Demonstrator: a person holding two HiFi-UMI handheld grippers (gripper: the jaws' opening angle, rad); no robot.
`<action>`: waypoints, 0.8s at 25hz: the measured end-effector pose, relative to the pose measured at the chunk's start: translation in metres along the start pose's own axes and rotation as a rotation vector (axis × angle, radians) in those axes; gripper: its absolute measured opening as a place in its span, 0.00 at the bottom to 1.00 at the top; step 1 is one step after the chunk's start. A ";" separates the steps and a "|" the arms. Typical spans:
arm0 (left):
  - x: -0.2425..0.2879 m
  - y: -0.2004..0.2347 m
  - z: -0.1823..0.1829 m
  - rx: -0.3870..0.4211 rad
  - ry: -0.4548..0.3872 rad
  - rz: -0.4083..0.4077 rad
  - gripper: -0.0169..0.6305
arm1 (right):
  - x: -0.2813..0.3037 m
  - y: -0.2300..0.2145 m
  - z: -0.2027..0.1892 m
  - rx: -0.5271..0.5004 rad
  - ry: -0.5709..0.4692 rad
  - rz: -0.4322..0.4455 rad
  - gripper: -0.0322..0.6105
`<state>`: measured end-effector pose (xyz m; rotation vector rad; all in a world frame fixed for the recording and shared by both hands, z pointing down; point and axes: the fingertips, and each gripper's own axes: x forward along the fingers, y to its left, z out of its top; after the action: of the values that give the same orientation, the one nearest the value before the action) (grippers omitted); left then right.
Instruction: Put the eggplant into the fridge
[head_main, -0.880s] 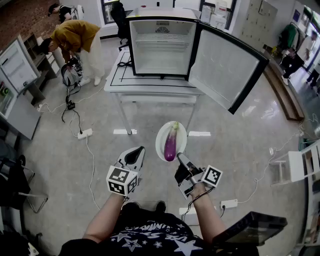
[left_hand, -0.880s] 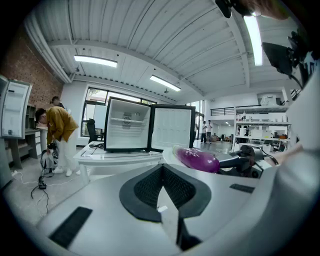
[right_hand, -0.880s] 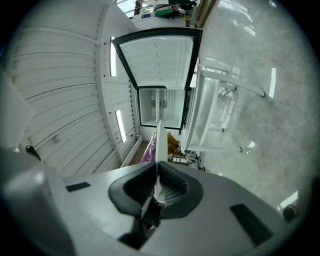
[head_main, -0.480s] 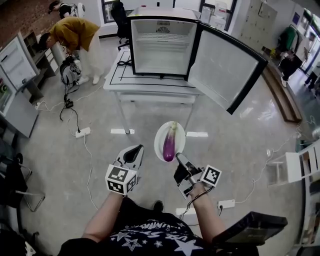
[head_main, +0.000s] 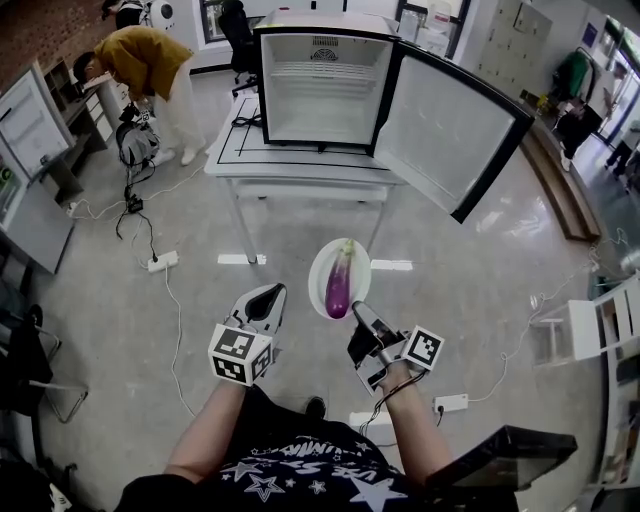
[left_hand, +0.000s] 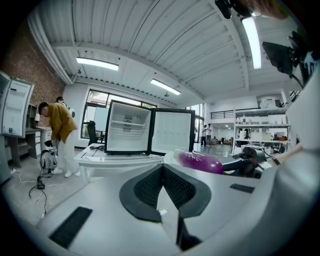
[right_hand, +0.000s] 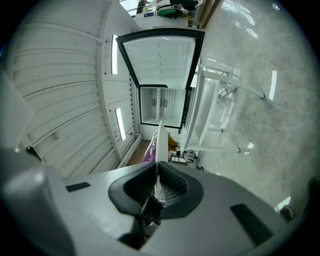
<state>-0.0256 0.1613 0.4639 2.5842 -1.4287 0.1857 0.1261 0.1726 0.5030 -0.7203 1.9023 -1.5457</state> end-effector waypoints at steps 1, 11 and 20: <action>0.000 -0.001 0.000 0.000 0.002 -0.003 0.04 | 0.000 0.000 0.000 0.002 -0.002 0.000 0.08; 0.001 -0.002 0.003 -0.003 -0.003 -0.008 0.04 | -0.002 0.005 0.001 -0.001 -0.008 0.006 0.08; -0.001 -0.003 0.004 -0.004 -0.006 0.000 0.04 | -0.002 0.003 0.002 -0.005 -0.002 0.005 0.08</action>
<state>-0.0237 0.1629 0.4596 2.5839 -1.4297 0.1746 0.1288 0.1729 0.4994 -0.7183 1.9064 -1.5368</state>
